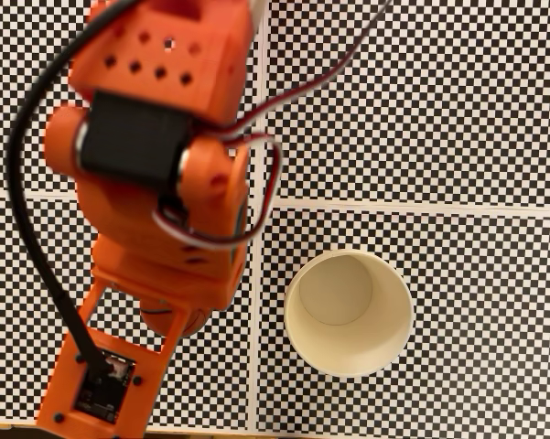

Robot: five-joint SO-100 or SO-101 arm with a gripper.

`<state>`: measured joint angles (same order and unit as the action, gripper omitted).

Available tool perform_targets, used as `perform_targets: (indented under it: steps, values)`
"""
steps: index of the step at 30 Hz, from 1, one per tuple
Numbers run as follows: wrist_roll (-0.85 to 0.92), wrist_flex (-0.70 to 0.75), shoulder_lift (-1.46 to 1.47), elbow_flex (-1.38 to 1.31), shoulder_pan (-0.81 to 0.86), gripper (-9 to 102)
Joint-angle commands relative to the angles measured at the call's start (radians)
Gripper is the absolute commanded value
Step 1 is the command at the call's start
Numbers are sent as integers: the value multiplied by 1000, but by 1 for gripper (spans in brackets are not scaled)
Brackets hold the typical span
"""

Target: Grasp basketball and place into cup.

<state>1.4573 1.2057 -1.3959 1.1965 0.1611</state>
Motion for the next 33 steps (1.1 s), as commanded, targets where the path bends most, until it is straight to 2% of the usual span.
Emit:
perform_targets:
  steps: [1, 29, 33]
  values:
    - [-18, -9, -86, 18, -26, 0]
    - [-245, -41, -135, 5, -239, 0]
    - [-236, -35, -160, 5, -219, 0]
